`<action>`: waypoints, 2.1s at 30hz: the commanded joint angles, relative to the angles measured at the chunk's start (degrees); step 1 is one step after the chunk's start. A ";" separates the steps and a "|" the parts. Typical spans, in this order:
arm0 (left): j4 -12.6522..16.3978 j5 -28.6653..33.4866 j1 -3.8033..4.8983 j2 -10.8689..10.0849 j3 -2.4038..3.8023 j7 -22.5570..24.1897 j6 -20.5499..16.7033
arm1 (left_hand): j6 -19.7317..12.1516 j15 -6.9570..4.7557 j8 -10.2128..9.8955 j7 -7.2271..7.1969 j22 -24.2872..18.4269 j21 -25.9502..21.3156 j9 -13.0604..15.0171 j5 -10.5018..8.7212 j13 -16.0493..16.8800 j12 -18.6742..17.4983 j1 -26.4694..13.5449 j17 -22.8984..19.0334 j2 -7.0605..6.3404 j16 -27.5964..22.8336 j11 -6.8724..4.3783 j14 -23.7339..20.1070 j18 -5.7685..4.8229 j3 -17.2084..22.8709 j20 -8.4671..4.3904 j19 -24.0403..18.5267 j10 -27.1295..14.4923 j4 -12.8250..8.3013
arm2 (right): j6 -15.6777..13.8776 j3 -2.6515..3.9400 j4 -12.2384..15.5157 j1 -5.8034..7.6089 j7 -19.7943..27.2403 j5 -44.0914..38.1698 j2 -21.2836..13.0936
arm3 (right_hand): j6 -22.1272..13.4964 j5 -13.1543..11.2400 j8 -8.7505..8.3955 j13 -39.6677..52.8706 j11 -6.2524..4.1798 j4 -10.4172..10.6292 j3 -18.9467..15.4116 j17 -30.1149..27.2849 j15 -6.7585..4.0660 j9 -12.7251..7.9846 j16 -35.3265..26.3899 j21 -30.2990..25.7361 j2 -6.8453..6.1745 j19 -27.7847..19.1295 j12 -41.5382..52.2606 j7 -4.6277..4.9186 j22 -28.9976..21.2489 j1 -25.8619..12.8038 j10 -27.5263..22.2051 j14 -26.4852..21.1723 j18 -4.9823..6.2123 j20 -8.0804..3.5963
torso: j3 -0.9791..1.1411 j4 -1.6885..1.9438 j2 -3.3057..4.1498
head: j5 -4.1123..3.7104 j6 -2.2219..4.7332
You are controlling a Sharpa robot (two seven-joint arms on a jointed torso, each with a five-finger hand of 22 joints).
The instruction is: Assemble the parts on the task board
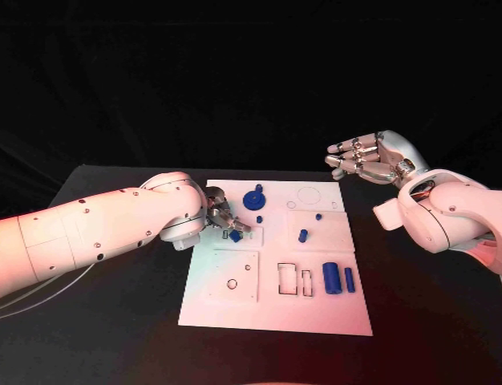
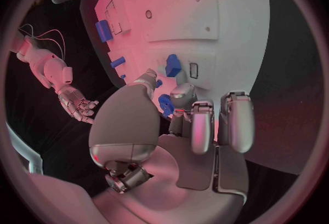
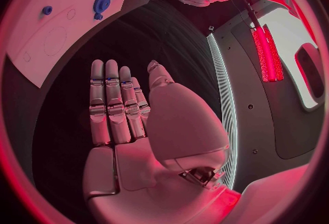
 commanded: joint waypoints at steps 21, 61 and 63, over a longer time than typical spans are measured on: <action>0.22 0.71 -0.01 -0.44 0.03 0.44 2.60 | 0.62 0.08 -0.59 -0.03 5.29 0.15 -0.18 0.33 -0.51 -0.55 4.31 15.10 0.52 0.18 0.22 5.95 -0.77 -2.18 0.16 0.48 -0.50 -0.09 | 0.86 0.01 -0.12 -0.20 0.10 -0.14 0.05 | -0.40 -0.18 -0.21 -0.10 0.14 -0.09 -0.24 -0.15 -0.01 -0.04 -0.18 -0.34 0.07 -0.44 -0.26 0.01 -0.19 -0.61 -0.26 -0.63 0.62 0.10 | 0.01 -0.03 0.01 | 0.09 -0.14; 0.02 12.17 -0.01 -1.23 0.06 1.06 0.29 | 0.19 -0.59 -0.53 -0.76 5.83 0.26 0.65 0.49 -1.43 -1.84 20.35 15.10 2.13 0.18 -0.56 5.95 -0.85 13.78 -0.27 0.67 -0.48 -1.32 | 0.70 0.01 -0.64 -0.53 0.03 -0.06 0.20 | -0.46 0.25 -0.16 -0.15 0.13 -0.38 -0.06 -0.30 -0.01 -0.02 -0.09 -0.48 0.26 -0.46 -0.22 0.01 -0.46 -0.34 -0.32 -0.74 0.67 0.15 | 0.06 -0.05 0.00 | 0.14 -0.25; 0.02 12.54 -0.01 -1.27 0.06 1.18 -0.18 | -0.06 -0.56 -0.16 -0.72 5.98 0.33 1.08 0.48 -1.46 -1.86 20.78 15.10 1.80 0.18 -0.56 5.95 -0.89 15.63 -0.29 0.76 -0.31 -1.60 | 0.69 0.01 -0.65 -0.54 0.05 -0.03 0.20 | -0.46 0.25 -0.16 -0.15 0.13 -0.38 -0.06 -0.30 -0.01 -0.02 -0.09 -0.48 0.26 -0.46 -0.22 0.01 -0.46 -0.34 -0.32 -0.74 0.67 0.15 | 0.06 -0.04 0.00 | 0.16 -0.23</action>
